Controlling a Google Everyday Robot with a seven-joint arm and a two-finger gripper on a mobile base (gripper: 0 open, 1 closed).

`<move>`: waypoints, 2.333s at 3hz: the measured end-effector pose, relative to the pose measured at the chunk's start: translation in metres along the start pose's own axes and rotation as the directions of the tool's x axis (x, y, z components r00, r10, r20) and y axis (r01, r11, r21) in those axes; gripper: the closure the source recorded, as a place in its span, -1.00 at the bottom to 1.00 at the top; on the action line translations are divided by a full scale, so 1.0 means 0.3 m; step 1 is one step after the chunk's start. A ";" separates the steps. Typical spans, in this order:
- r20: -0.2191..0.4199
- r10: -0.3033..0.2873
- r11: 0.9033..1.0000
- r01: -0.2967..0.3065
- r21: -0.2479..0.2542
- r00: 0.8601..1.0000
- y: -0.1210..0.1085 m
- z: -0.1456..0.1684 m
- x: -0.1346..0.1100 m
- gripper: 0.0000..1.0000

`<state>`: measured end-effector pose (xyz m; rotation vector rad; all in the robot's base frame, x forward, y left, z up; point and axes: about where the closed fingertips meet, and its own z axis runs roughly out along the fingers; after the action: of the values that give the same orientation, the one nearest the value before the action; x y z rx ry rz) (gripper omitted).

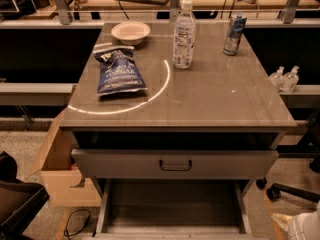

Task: Close middle drawer

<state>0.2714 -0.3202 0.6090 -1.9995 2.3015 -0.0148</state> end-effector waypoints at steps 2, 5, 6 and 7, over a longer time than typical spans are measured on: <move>-0.090 -0.044 0.996 0.036 -0.087 0.995 0.041 0.277 0.044 0.28; -0.070 -0.046 0.995 0.039 -0.096 0.996 0.056 0.325 0.030 1.00; -0.022 -0.087 0.990 0.084 -0.111 0.996 0.109 0.466 -0.055 1.00; 0.026 -0.114 0.989 0.116 -0.095 0.993 0.144 0.596 -0.121 1.00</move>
Offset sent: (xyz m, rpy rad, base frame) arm -0.0086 -0.0118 -0.1263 -0.1188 0.1368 0.0387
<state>0.2473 -0.2686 0.4303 -2.1658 2.2111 0.1097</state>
